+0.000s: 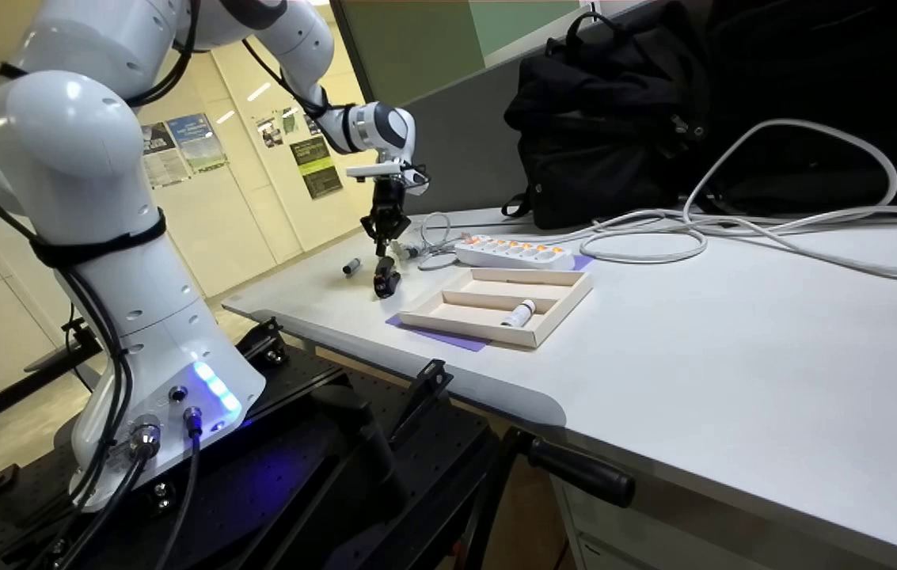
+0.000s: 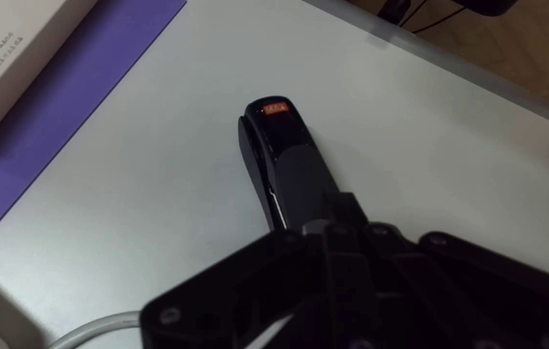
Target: Press down on the stapler
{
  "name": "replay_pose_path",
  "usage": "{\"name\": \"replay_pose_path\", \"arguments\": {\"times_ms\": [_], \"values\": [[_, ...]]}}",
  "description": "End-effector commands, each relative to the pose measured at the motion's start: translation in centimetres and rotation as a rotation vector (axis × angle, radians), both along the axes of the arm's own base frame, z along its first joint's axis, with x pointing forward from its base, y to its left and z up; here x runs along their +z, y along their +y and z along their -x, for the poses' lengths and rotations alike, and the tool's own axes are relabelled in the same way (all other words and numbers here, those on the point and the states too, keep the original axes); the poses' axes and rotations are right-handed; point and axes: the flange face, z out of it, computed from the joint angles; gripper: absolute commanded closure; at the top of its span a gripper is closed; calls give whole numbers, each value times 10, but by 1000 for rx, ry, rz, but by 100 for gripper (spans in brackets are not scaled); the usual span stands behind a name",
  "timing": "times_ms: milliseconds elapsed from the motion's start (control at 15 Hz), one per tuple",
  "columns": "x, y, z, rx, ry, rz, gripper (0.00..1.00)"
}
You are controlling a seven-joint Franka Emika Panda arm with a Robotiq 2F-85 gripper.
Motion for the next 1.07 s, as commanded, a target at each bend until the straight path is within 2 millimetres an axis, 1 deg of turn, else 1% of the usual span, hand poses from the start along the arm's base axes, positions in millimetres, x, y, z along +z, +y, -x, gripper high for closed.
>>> {"name": "replay_pose_path", "arguments": {"times_ms": [0, 200, 333, 733, 1000], "values": [[-12, -7, -17, -21, 23, 4, 100], [-29, -12, -22, -31, 56, 10, 100], [-37, -11, -23, -33, 81, 12, 100], [-47, 13, -20, 15, 141, 41, 100], [-64, 22, -11, 59, 166, 131, 100]]}}
